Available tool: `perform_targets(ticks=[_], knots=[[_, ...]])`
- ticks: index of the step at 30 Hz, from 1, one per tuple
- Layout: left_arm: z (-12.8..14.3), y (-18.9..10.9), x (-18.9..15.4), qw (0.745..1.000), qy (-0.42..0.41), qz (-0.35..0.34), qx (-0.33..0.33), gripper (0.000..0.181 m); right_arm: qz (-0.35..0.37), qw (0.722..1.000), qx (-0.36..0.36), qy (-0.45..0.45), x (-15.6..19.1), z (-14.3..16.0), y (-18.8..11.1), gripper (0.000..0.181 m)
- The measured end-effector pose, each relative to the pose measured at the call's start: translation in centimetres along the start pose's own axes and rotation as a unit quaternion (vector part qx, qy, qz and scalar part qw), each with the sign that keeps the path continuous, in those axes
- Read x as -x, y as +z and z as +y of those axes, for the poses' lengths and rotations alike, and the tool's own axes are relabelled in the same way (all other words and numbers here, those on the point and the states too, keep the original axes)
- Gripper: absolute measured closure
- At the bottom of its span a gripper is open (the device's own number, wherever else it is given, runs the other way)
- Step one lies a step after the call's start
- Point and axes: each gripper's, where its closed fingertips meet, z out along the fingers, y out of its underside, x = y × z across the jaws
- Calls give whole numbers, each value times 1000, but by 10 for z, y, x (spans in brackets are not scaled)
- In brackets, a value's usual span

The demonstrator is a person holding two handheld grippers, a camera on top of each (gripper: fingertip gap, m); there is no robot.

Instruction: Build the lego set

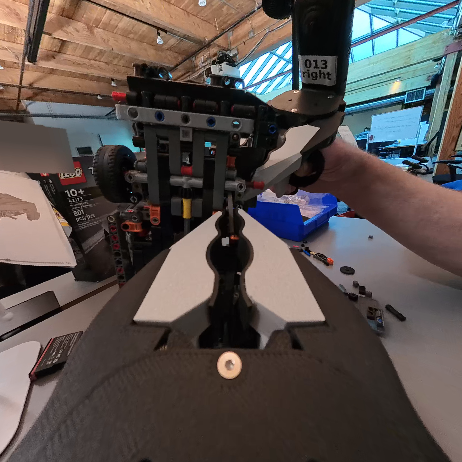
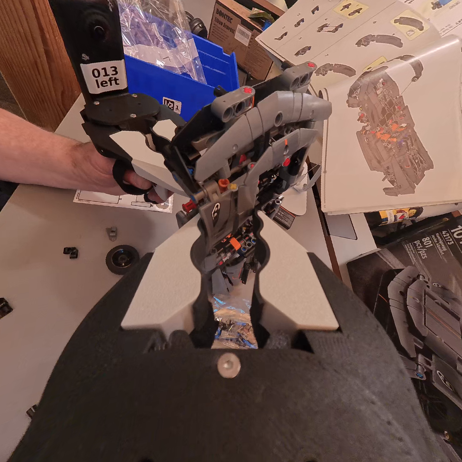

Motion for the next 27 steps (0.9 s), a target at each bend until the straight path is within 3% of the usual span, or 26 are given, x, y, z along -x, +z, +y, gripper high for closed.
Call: perform_targets(ticks=[6,27], knots=[[-1,2,1,1000,0,-11,-10,178,3,1000,3,-1,-2,2,-1,148],[-1,6,-1,975,200,-54,78,178,1,1000,14,-9,0,4,-2,142]])
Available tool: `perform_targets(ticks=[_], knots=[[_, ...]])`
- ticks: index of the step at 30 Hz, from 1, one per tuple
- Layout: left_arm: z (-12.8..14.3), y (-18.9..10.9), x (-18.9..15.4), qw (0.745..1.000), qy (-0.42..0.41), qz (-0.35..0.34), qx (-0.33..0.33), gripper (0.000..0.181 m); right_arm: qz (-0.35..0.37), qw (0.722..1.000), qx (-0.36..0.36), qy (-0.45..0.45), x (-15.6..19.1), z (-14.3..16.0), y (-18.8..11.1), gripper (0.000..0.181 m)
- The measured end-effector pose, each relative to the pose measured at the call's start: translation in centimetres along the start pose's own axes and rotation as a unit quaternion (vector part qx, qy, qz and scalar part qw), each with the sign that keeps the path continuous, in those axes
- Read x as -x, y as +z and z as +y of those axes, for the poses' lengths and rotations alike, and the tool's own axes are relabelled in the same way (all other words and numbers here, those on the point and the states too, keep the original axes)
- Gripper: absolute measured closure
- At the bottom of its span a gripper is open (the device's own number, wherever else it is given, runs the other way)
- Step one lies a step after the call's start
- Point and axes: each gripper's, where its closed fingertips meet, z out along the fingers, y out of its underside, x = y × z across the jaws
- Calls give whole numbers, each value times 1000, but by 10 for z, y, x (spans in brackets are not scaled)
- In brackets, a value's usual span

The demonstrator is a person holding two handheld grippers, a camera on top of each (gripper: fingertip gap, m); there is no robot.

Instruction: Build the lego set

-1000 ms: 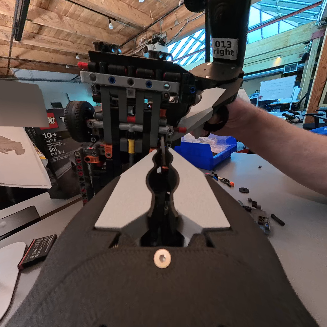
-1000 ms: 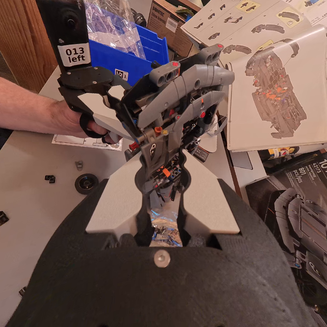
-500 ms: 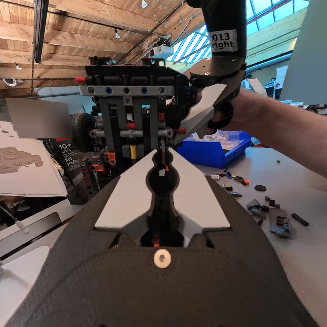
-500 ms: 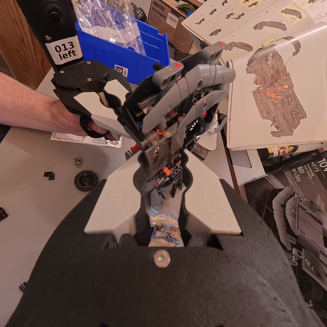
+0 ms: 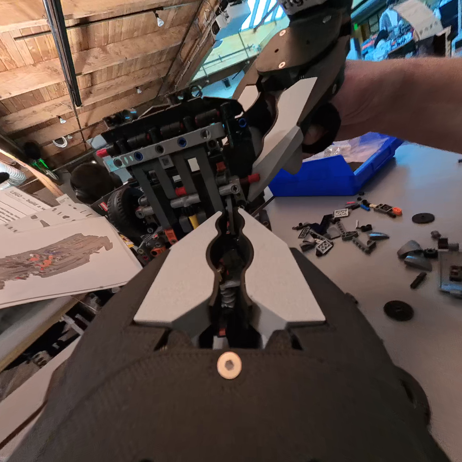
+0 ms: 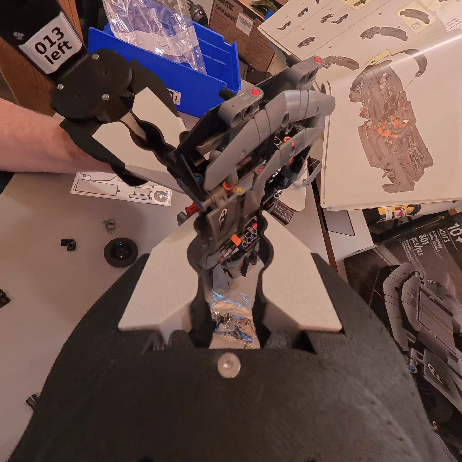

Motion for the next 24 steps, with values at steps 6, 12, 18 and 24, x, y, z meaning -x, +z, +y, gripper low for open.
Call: perform_targets(ticks=[6,12,18,24], knots=[[2,-3,2,995,94,-18,34,178,-5,1000,-1,-3,2,-2,2,142],[2,-5,0,985,159,-36,55,178,-10,1000,-2,-5,4,-2,2,144],[2,-5,1,988,145,-39,29,178,-9,1000,1,-8,4,-2,3,143],[1,-2,1,996,81,-40,-14,178,-7,1000,1,-6,3,-1,2,142]])
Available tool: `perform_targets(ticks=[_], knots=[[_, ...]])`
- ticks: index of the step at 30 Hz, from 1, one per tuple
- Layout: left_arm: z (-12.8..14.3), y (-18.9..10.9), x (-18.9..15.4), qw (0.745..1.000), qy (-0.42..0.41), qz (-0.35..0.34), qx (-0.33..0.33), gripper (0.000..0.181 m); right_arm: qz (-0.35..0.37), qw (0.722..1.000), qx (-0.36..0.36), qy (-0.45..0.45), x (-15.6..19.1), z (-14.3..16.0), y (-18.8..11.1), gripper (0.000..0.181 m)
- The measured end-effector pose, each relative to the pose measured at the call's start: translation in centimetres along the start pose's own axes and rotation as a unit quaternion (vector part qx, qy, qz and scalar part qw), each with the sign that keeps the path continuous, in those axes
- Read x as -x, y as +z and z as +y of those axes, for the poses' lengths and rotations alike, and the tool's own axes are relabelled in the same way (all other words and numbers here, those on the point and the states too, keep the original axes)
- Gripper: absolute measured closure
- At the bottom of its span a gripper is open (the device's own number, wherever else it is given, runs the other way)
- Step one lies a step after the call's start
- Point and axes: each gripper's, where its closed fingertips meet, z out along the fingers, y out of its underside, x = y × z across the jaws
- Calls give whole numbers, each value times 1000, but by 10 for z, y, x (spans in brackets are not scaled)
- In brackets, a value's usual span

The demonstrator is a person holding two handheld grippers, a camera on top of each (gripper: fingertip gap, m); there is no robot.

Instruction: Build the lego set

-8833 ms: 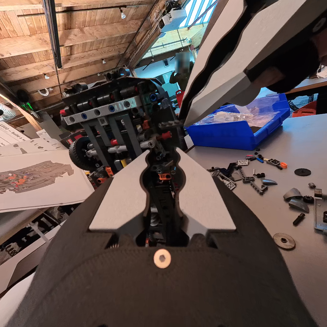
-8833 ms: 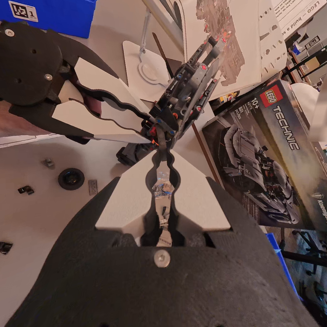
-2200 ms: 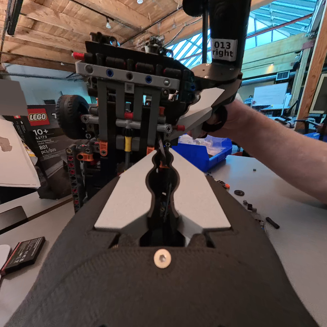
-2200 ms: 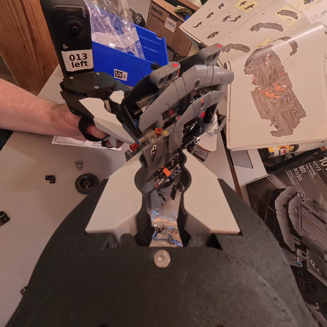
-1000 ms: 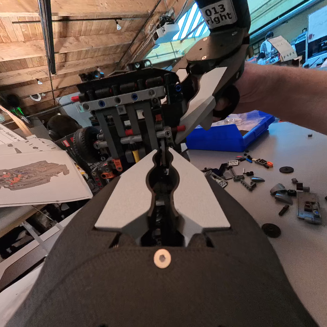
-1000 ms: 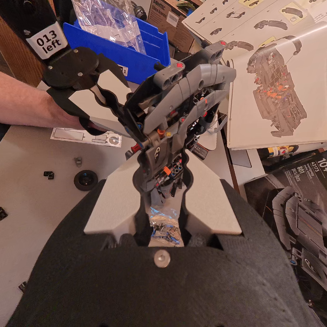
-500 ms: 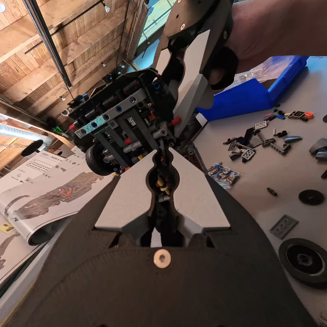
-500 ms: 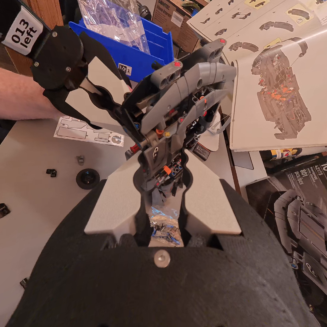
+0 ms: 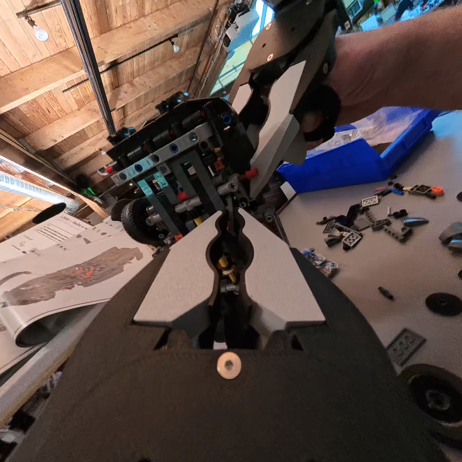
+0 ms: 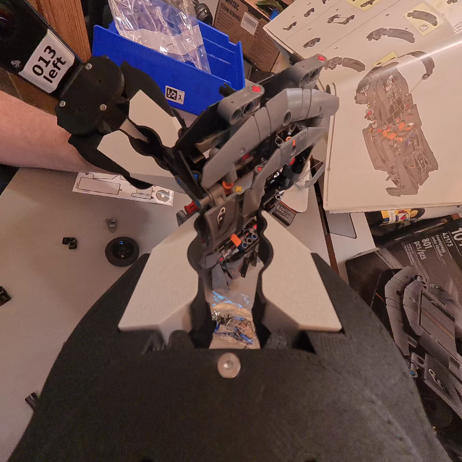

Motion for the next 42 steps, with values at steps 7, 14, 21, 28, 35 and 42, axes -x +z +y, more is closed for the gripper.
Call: perform_targets(ticks=[7,14,21,28,35,42], knots=[[-2,3,0,999,20,-3,26,178,-2,1000,-5,9,-1,1,-1,142],[-2,4,3,995,-19,19,93,178,4,1000,-3,14,-4,1,-1,140],[-3,4,0,994,-60,30,91,178,1,1000,5,9,-2,2,-3,139],[-6,7,-5,995,-52,39,79,178,-35,999,-24,6,4,4,-14,129],[-6,7,-6,995,-53,44,72,178,-68,994,-86,27,4,2,-21,138],[-6,8,-6,995,-54,49,66,178,-108,984,-128,56,7,0,-25,131]])
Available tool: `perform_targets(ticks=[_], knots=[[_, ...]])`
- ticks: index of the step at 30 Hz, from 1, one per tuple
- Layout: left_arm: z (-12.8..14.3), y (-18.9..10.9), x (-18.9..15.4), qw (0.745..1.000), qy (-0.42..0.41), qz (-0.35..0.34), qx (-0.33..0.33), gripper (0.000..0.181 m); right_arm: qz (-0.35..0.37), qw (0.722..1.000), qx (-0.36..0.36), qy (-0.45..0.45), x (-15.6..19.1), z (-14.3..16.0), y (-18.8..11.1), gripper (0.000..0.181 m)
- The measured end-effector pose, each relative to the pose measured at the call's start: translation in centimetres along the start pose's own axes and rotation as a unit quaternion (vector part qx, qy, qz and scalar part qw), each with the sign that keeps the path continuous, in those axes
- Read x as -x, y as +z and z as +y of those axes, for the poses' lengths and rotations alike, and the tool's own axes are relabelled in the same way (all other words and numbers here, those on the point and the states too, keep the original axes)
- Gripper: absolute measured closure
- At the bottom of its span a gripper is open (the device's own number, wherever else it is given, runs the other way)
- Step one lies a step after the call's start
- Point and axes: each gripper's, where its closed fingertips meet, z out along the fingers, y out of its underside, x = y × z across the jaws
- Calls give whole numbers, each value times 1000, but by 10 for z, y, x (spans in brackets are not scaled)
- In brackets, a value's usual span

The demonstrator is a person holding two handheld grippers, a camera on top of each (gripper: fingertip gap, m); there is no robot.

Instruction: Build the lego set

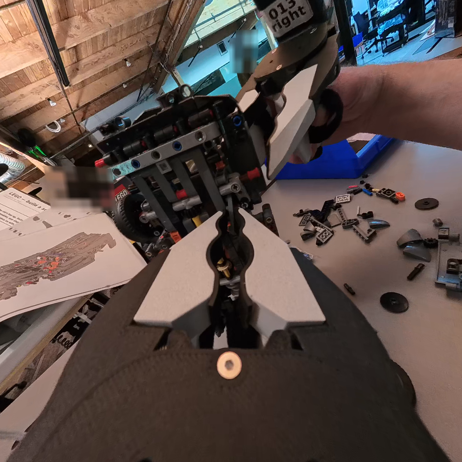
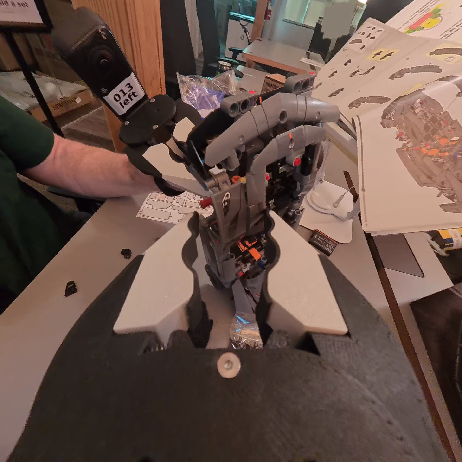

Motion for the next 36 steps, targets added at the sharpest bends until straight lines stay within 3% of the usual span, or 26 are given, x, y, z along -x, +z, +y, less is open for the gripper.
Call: perform_targets(ticks=[3,12,28,32,36], knots=[[-1,-1,-2,1000,2,8,-6,178,-6,1000,-18,10,-2,-1,-2,140],[-1,-1,-1,1000,-4,9,-8,179,-15,999,-26,25,0,-4,0,135],[-4,-2,-1,1000,3,9,-13,179,-12,999,-31,32,-1,-7,1,137],[-8,-2,-6,1000,13,17,-19,179,1,999,-28,27,-4,-7,1,148],[-7,-1,-5,1000,10,14,-18,179,-5,999,-29,27,-2,-6,0,142]])
